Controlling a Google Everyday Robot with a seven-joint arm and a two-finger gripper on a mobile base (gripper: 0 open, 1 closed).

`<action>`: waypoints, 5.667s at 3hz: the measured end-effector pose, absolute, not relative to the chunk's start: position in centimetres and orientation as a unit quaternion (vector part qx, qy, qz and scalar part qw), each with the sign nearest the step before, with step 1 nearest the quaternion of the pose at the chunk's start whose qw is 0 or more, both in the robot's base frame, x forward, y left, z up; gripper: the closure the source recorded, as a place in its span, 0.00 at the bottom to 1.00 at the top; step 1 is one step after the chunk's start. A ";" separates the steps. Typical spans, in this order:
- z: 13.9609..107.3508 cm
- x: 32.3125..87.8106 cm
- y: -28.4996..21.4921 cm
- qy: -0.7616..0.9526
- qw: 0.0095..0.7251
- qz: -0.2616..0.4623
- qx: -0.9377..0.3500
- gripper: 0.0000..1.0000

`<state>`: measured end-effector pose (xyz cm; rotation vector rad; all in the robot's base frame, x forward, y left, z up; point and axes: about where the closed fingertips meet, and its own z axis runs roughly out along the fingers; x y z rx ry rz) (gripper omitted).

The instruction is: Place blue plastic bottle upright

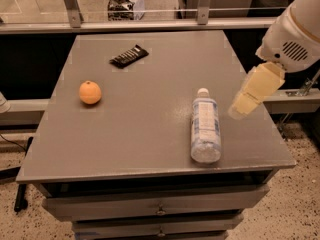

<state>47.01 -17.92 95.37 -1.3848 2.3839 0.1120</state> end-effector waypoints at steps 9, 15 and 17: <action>84.4 50.6 -9.3 0.994 0.076 0.063 -0.052 0.00; 91.3 56.0 -10.5 0.929 0.269 0.197 -0.160 1.00; 97.0 56.8 -9.6 0.825 0.429 0.334 -0.153 1.00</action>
Offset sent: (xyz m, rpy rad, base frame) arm 0.0381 0.0267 -0.0306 0.0916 0.1608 -0.5982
